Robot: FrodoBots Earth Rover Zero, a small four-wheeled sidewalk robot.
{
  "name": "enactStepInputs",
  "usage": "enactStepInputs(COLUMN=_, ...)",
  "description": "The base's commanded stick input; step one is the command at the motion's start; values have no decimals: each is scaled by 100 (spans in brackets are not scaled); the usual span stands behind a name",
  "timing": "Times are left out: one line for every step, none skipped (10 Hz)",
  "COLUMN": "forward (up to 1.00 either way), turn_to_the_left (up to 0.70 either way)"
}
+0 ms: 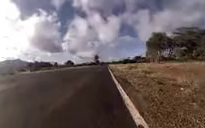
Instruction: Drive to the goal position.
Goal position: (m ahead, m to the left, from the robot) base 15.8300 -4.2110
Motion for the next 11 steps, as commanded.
enactStepInputs(forward=50, turn_to_the_left=0)
enactStepInputs(forward=50, turn_to_the_left=0)
enactStepInputs(forward=50, turn_to_the_left=0)
enactStepInputs(forward=50, turn_to_the_left=0)
enactStepInputs(forward=50, turn_to_the_left=0)
enactStepInputs(forward=50, turn_to_the_left=0)
enactStepInputs(forward=50, turn_to_the_left=0)
enactStepInputs(forward=50, turn_to_the_left=0)
enactStepInputs(forward=50, turn_to_the_left=0)
enactStepInputs(forward=50, turn_to_the_left=0)
enactStepInputs(forward=50, turn_to_the_left=0)
